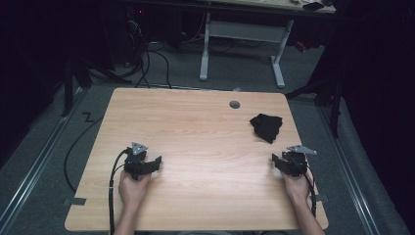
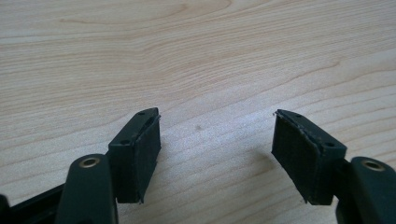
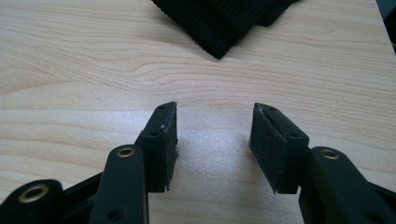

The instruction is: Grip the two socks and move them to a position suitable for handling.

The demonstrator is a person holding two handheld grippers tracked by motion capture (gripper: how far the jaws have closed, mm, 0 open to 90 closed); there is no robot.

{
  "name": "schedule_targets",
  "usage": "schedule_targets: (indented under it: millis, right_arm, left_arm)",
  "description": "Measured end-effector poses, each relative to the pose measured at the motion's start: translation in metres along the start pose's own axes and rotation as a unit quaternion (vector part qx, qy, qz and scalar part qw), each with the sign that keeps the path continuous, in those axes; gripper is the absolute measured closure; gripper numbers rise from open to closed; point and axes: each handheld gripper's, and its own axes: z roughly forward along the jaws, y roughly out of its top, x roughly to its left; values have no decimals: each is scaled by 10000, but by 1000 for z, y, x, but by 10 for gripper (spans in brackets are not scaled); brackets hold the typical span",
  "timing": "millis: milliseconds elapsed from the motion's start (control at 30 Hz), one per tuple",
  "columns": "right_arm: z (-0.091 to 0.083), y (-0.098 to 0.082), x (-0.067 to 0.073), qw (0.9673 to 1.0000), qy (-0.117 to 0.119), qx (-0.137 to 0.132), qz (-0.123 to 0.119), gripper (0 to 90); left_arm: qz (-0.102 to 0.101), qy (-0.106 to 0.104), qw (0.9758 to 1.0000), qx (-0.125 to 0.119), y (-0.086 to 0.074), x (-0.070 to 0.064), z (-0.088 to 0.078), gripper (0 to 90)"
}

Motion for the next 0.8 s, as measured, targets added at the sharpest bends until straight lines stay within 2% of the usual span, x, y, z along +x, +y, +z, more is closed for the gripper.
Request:
schedule_targets:
  millis: [100,167,300,333,400,633,800]
  right_arm:
    - [-1,1,-1,9999,50,-74,56,522]
    - [0,4,-1,9999,87,54,73,520]
    - [0,10,1,10000,79,34,-6,519]
    - [-1,13,2,9999,89,-57,-36,520]
    - [0,17,3,9999,93,39,-67,521]
    - [0,27,6,9999,145,-4,-29,511]
    - [-1,38,7,9998,145,-61,-91,504]
  left_arm:
    - [1,4,10000,1,0,0,0,327]
    - [-2,-2,10000,-1,0,0,0,327]
    - [-17,-8,10000,-5,0,0,0,327]
    - [-22,-12,10000,-8,0,0,0,327]
    - [-23,-14,10000,-9,0,0,0,327]
    - [-49,-30,10000,-11,0,1,0,326]
    - [-60,-40,10000,-14,0,1,0,326]
